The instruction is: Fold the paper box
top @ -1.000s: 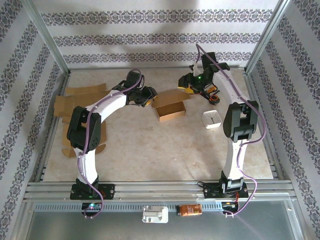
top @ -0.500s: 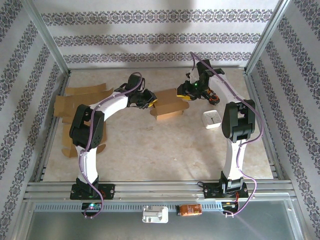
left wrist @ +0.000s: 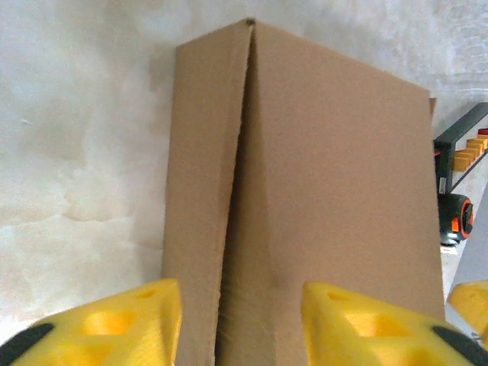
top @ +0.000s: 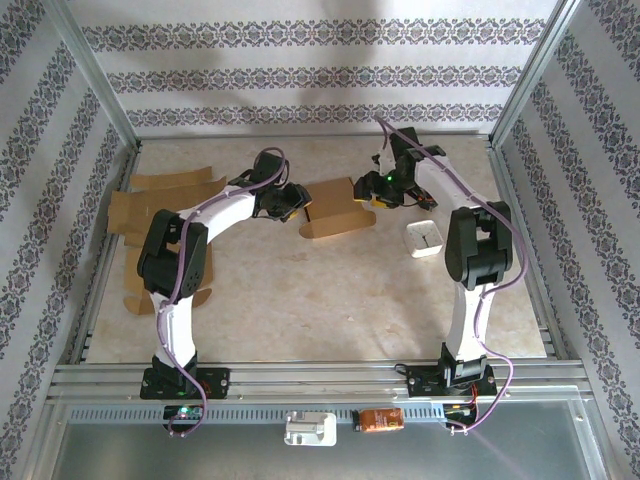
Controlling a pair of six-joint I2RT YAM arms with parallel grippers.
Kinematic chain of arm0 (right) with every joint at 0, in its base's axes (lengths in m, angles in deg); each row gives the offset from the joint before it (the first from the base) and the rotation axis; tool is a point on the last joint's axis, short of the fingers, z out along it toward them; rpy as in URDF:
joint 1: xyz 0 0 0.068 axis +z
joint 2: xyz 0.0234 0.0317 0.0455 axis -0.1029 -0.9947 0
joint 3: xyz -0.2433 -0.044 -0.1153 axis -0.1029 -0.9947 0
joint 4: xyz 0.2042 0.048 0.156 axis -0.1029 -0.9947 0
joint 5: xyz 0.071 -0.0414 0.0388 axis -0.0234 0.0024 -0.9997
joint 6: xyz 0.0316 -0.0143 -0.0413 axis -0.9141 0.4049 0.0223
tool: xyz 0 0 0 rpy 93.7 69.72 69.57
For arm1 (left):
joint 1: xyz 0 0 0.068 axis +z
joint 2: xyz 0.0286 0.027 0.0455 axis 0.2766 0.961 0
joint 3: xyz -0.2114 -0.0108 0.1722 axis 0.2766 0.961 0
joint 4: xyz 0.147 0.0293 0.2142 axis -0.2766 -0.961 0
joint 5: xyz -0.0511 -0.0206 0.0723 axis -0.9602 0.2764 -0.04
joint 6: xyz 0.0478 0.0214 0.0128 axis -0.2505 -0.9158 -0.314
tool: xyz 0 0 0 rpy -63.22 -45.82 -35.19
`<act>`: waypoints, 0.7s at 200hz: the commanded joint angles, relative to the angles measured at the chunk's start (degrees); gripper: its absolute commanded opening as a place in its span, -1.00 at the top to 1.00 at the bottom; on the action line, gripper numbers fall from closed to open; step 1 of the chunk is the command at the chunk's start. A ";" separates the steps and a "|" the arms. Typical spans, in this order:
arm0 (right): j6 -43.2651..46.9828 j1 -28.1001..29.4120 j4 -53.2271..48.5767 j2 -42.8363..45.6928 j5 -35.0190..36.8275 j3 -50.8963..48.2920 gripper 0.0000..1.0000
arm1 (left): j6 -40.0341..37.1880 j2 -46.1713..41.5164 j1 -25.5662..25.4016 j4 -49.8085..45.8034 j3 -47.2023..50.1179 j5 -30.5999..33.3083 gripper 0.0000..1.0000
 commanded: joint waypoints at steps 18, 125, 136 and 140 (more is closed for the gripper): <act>0.37 0.69 1.17 0.08 3.45 1.97 -0.29 | -3.53 -4.49 -0.23 -2.12 1.04 4.99 -0.05; 3.35 3.13 3.92 -4.88 9.39 -4.82 0.04 | -8.60 7.05 -1.08 -3.34 -0.83 1.39 0.47; 2.69 2.97 4.12 -3.48 8.01 -4.99 0.00 | -8.72 6.32 -1.04 -3.27 -1.15 1.36 0.44; 2.35 2.88 4.36 -2.83 7.57 -5.01 -0.04 | -8.84 5.95 -1.03 -3.26 -1.30 1.52 0.39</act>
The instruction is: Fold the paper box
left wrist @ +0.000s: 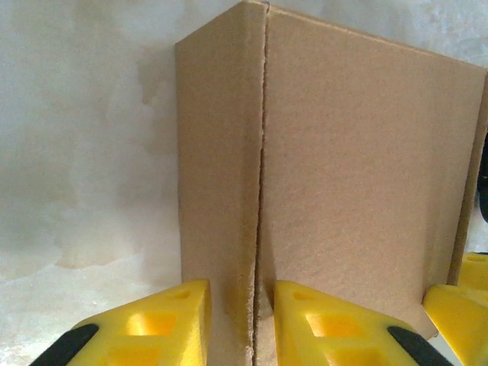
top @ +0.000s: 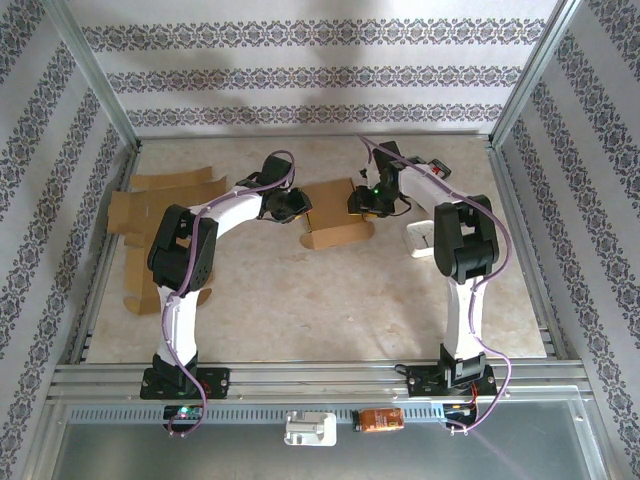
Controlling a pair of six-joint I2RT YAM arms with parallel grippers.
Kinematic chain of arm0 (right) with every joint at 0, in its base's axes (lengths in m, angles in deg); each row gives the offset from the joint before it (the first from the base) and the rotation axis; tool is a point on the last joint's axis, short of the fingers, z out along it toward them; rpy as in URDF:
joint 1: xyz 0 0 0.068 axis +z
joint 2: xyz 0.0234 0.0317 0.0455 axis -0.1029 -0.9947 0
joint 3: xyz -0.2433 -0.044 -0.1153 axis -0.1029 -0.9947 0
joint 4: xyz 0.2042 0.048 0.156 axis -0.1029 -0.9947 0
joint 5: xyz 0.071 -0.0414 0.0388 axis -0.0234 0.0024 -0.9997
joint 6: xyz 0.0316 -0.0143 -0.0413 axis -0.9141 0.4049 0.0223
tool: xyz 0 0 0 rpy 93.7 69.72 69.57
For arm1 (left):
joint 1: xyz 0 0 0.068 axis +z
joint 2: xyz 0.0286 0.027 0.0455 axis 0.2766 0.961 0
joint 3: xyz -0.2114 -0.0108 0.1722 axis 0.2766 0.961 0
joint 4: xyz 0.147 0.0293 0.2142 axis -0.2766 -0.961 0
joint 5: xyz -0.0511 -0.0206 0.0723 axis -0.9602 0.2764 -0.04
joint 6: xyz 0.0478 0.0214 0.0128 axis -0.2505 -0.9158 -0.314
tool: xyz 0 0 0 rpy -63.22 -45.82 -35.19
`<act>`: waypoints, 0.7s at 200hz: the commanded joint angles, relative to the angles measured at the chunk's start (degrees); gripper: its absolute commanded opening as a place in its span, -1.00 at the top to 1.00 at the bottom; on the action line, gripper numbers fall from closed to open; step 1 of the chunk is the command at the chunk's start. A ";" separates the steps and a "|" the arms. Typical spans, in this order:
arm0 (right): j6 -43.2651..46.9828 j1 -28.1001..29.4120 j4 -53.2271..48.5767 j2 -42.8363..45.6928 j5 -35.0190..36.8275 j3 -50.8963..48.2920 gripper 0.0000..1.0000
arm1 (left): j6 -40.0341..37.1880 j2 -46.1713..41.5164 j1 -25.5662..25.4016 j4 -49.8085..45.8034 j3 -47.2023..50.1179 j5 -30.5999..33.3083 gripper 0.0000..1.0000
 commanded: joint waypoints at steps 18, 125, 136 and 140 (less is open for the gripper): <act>-1.42 -0.75 0.92 5.06 0.26 -1.56 -0.18 | -2.36 -1.27 -0.22 -3.79 -0.12 2.43 0.15; -4.26 -2.92 8.19 0.82 -2.57 -4.21 0.32 | -4.13 -1.38 1.06 -3.09 -0.98 0.61 0.04; -4.36 -2.93 8.66 0.26 -2.81 -4.56 0.35 | -4.35 -1.46 1.10 -3.07 -1.00 0.30 0.04; -4.43 -2.91 8.79 0.10 -2.81 -4.68 0.35 | -4.44 -1.51 1.15 -3.09 -0.97 0.34 0.03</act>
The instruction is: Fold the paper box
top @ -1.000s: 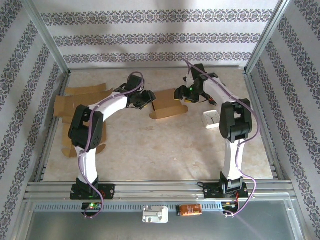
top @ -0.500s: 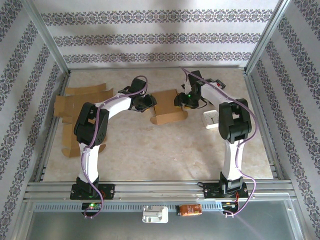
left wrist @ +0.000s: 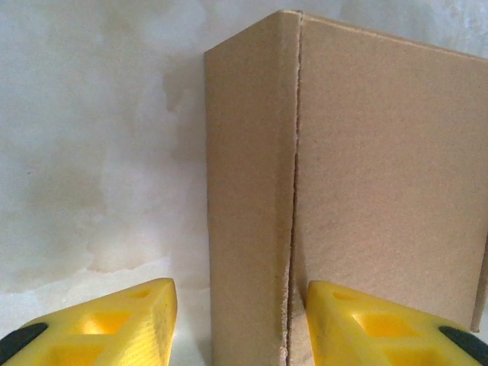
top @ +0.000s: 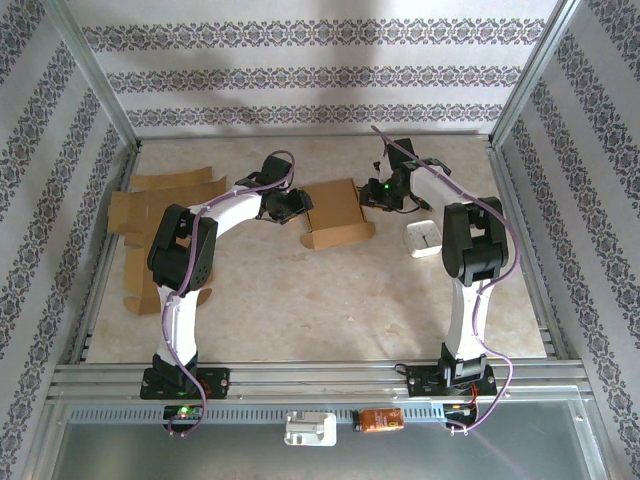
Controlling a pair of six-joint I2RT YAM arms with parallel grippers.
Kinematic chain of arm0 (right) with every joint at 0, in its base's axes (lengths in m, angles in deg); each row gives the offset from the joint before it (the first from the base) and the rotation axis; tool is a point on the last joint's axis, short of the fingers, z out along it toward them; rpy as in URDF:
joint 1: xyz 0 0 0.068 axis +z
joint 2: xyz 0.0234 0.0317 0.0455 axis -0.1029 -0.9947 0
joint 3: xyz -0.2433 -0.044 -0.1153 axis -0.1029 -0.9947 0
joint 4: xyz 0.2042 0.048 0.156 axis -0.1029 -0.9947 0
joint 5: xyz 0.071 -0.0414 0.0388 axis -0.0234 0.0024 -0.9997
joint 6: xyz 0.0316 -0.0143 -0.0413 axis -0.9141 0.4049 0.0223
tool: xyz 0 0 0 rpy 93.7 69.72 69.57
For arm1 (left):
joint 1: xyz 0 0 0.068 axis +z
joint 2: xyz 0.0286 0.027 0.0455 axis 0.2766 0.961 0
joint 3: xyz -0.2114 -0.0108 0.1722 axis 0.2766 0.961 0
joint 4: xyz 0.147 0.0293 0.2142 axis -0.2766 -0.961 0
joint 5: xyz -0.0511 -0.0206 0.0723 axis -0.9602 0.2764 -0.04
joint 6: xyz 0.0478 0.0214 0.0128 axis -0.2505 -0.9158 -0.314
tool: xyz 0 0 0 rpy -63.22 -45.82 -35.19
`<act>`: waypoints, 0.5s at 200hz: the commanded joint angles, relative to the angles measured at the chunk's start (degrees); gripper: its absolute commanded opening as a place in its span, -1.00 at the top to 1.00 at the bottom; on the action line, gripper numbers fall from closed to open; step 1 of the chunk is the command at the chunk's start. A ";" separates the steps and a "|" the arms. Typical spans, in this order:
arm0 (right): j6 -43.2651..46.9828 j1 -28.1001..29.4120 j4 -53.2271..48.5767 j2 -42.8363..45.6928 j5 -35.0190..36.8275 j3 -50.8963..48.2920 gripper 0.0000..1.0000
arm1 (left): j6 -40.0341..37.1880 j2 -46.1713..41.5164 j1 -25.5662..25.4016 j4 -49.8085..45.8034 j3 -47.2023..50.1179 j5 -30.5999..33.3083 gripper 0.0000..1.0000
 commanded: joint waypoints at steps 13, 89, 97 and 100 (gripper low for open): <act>-0.56 0.02 2.08 -2.07 -1.93 -1.85 0.36 | -1.90 -1.77 0.71 -1.64 -0.57 -1.04 0.02; -1.25 0.24 3.15 -1.24 -4.54 -2.66 0.40 | -2.88 -5.66 1.38 -1.49 -0.01 -2.05 -0.12; -1.58 0.29 3.28 -0.21 -5.21 -2.73 0.39 | -3.09 -6.21 1.40 -1.53 -0.01 -2.16 -0.12; -1.74 0.30 3.49 0.23 -5.53 -2.88 0.38 | -3.18 -6.41 1.46 -1.64 -0.07 -2.06 -0.13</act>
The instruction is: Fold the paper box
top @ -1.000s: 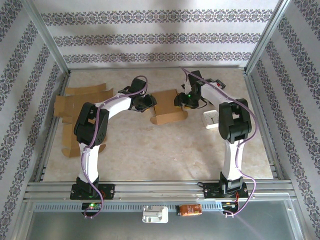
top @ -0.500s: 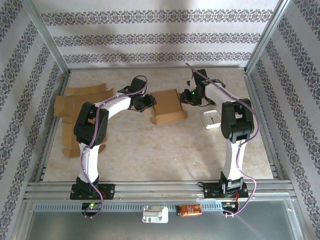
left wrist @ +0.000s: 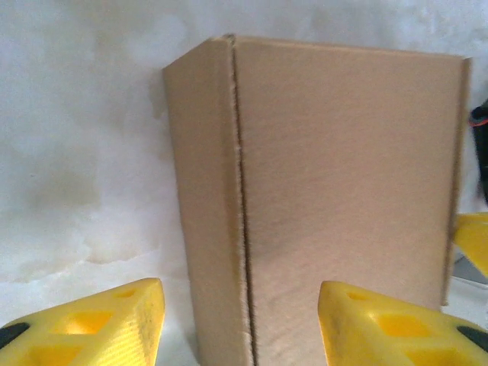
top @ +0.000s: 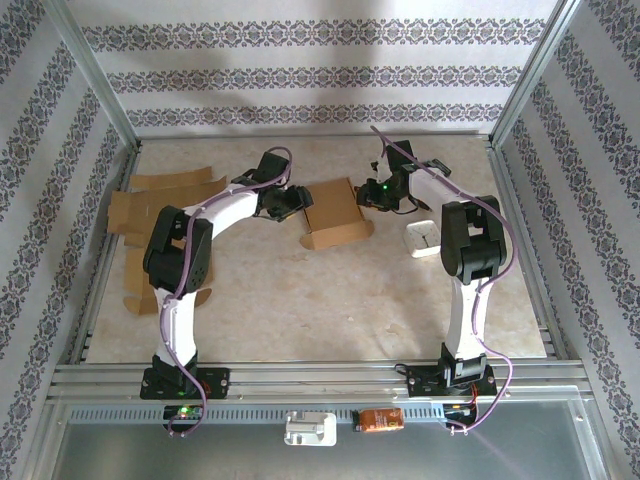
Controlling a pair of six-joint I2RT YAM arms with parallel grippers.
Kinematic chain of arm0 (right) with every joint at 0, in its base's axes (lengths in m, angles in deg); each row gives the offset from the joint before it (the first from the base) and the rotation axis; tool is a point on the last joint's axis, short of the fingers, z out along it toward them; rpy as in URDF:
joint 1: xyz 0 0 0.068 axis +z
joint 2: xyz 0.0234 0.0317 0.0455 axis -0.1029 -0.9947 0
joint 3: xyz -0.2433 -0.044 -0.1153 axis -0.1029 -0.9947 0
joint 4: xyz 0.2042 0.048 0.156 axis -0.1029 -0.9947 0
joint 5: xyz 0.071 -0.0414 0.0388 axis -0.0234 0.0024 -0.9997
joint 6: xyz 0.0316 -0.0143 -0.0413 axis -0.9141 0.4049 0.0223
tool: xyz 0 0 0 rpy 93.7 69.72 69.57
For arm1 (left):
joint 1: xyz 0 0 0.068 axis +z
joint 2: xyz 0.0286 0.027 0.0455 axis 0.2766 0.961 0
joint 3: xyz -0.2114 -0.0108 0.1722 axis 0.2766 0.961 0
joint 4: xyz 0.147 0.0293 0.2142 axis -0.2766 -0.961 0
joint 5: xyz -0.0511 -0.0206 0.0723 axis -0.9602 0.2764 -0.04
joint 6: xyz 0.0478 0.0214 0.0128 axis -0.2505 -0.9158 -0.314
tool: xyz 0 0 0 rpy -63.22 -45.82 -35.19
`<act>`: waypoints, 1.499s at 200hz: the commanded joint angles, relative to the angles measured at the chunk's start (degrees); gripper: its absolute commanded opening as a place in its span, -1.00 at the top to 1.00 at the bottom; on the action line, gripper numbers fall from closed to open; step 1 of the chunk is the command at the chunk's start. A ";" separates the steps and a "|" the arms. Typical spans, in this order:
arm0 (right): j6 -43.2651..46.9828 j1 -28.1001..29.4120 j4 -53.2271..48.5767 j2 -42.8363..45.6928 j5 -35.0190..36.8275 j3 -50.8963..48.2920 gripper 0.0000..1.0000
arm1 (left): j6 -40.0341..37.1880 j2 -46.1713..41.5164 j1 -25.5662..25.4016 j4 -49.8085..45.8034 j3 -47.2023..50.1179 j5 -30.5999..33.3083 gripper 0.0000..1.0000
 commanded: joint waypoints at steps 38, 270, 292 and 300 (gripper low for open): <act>-2.06 0.64 3.15 6.44 -2.08 -3.03 0.13 | -4.13 -6.66 1.03 -2.25 0.09 1.28 -0.16; -8.48 -5.49 16.68 -1.42 -11.29 -10.42 0.85 | 2.98 -6.07 5.75 9.90 5.92 -9.55 -0.60; -8.49 -5.60 16.53 -1.19 -11.12 -10.50 0.85 | 5.13 -4.20 5.59 16.56 5.77 -14.35 -0.63; -8.40 -5.54 16.38 -0.95 -11.20 -10.59 0.85 | 6.27 -3.48 5.61 19.57 5.49 -16.13 -0.64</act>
